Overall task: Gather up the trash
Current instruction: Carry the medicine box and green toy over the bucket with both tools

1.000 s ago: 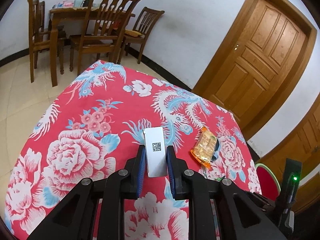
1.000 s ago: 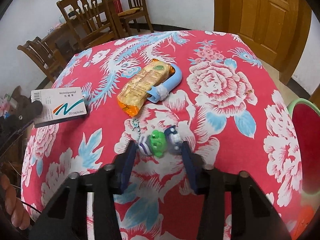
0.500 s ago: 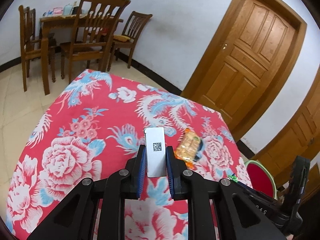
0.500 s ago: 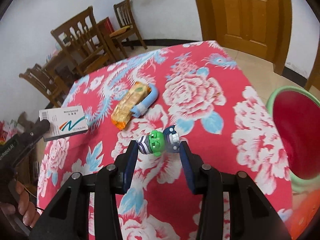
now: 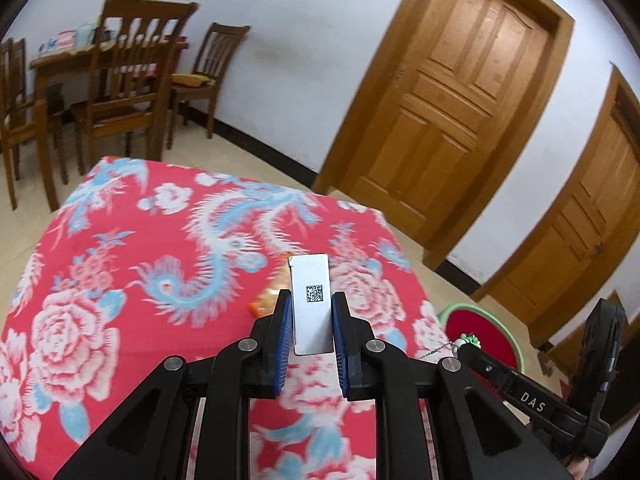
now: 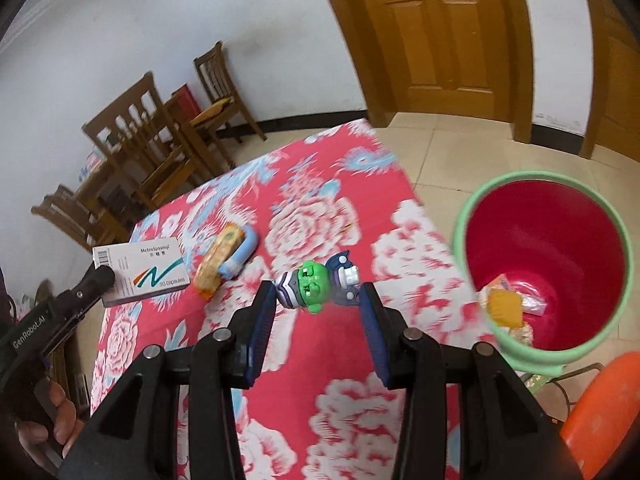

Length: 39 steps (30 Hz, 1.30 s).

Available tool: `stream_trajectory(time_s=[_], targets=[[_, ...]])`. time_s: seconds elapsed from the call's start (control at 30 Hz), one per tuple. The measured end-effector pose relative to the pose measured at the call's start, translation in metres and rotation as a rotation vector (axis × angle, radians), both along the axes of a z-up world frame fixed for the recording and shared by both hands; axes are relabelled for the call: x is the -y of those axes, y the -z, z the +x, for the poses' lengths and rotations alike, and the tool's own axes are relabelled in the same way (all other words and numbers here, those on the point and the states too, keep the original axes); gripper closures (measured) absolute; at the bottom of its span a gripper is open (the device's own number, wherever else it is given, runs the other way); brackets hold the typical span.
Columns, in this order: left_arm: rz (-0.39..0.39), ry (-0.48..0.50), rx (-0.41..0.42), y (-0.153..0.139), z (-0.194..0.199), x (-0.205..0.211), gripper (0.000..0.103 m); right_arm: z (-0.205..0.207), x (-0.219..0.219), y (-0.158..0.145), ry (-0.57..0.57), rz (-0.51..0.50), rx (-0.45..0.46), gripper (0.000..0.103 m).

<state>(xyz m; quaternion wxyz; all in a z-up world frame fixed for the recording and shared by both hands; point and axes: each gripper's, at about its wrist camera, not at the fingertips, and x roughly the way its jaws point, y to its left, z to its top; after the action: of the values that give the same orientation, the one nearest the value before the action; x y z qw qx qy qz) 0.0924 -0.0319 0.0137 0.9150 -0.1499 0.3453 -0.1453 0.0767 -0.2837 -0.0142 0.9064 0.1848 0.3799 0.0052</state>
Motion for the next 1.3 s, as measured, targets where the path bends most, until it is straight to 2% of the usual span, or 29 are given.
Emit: stream_trajectory(time_s=[0.37,0.7,0.93,1.3], targets=[[0.023,0.158,0.015,-0.012,0.003,0.075,0.084,-0.025,0.065,-0.006,0.144,0.026,0.025,0.058],[0.051,0.289,-0.008,-0.008,0.007,0.144,0.084,-0.043,0.117,0.009,0.255,0.057,0.0,0.057],[0.074,0.38,-0.028,0.001,0.007,0.193,0.084,-0.051,0.143,0.022,0.305,0.077,-0.023,0.057],[0.13,0.502,-0.091,0.032,0.011,0.259,0.084,-0.058,0.184,0.046,0.376,0.117,-0.074,0.056]])
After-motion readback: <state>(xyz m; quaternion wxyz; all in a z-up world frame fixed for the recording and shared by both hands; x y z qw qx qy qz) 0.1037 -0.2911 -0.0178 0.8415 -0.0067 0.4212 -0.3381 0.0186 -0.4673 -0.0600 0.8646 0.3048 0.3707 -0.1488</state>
